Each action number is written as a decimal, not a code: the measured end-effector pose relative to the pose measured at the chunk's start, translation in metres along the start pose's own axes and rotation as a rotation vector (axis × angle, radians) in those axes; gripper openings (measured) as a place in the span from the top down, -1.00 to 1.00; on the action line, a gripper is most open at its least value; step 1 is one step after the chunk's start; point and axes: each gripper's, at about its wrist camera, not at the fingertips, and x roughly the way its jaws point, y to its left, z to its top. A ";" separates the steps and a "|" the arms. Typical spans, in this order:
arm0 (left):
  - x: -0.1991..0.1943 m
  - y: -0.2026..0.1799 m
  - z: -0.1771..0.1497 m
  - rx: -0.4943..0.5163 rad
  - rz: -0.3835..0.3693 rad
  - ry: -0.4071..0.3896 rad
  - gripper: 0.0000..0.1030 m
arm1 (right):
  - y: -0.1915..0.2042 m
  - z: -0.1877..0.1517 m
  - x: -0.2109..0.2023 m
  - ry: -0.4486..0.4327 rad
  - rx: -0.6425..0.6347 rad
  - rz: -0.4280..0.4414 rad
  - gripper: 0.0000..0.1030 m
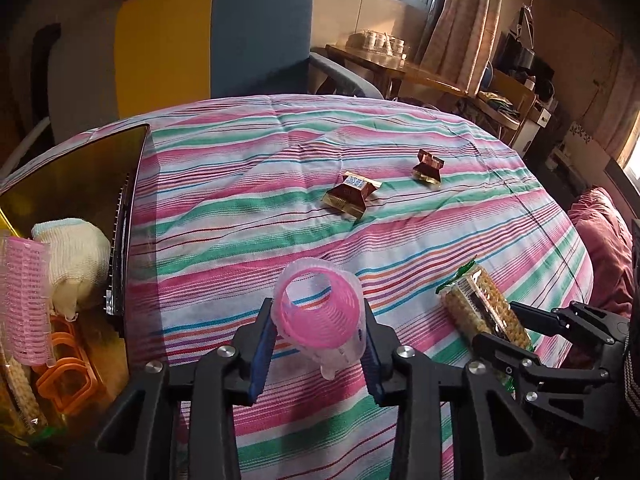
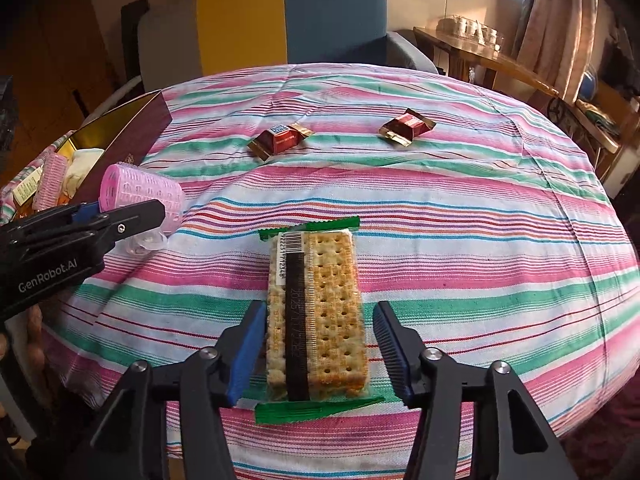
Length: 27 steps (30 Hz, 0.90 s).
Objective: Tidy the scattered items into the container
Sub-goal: 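Carry the roller with left tool while right tool carries the crackers over the tray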
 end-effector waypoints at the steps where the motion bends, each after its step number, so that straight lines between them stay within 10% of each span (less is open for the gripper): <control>1: -0.001 -0.001 0.000 0.005 0.002 -0.003 0.34 | 0.001 0.000 0.000 -0.002 -0.003 -0.001 0.06; 27: -0.049 0.000 -0.008 -0.018 -0.059 -0.081 0.34 | 0.023 0.004 -0.012 -0.049 0.028 -0.013 0.07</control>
